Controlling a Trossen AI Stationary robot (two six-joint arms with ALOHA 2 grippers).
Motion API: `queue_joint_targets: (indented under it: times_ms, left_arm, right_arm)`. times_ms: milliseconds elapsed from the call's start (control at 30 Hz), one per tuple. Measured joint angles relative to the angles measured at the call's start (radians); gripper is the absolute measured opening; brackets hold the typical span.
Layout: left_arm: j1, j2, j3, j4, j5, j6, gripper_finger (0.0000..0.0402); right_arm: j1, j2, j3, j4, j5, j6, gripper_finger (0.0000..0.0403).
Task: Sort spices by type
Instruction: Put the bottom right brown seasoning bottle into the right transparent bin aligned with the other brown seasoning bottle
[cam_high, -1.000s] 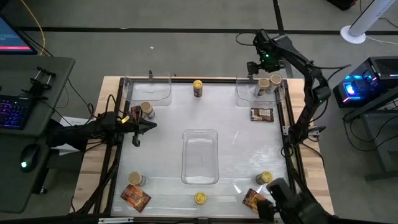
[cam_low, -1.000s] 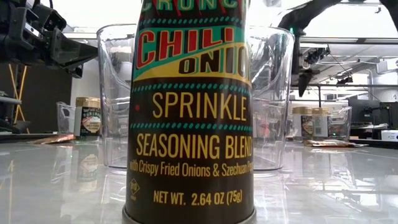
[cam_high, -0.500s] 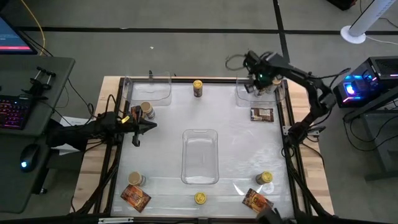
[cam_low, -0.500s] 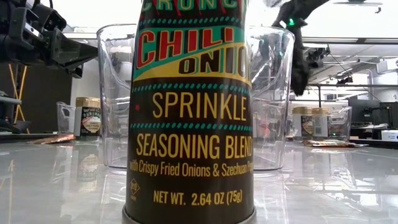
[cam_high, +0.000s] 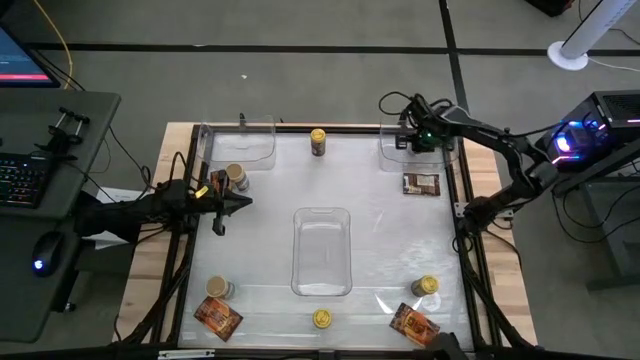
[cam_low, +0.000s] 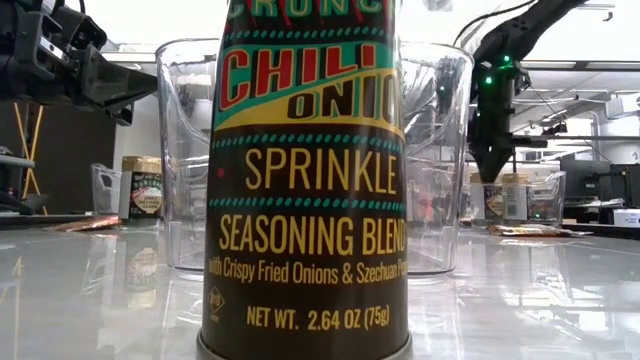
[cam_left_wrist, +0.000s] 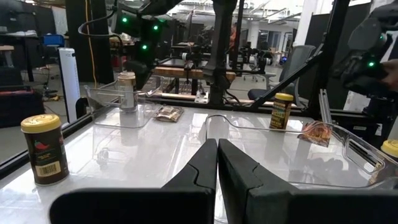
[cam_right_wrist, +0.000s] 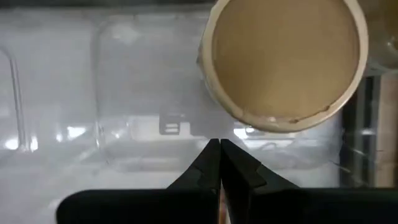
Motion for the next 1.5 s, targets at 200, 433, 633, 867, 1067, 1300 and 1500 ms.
queue_joint_targets:
  times_ms: [200,433,633,867,1067,1300,1500]
  left_arm:
    - [0.000,0.000,0.000,0.000,0.000,0.000,0.0003]
    - [0.000,0.000,0.000,0.000,0.000,0.000,0.0003]
    - [0.000,0.000,0.000,0.000,0.000,0.000,0.0003]
    - [0.000,0.000,0.000,0.000,0.000,0.000,0.0003]
    - [0.000,0.000,0.000,0.000,0.000,0.000,0.0003]
    - [0.000,0.000,0.000,0.000,0.000,0.000,0.0003]
    - [0.000,0.000,0.000,0.000,0.000,0.000,0.0003]
  right_arm:
    - [-0.003,0.000,-0.004,0.012,0.075,0.030,0.0002]
    - [-0.018,0.000,-0.004,0.033,0.116,0.046,0.0001]
    - [-0.035,0.000,-0.004,0.055,0.136,0.058,0.0001]
    - [-0.035,0.001,-0.004,0.100,0.146,0.057,0.0000]
    - [-0.035,0.001,-0.004,0.107,0.187,0.052,0.0000]
    - [-0.035,0.001,-0.004,0.099,0.183,0.018,0.0000]
    - [-0.034,0.001,-0.004,0.100,0.140,-0.006,0.0000]
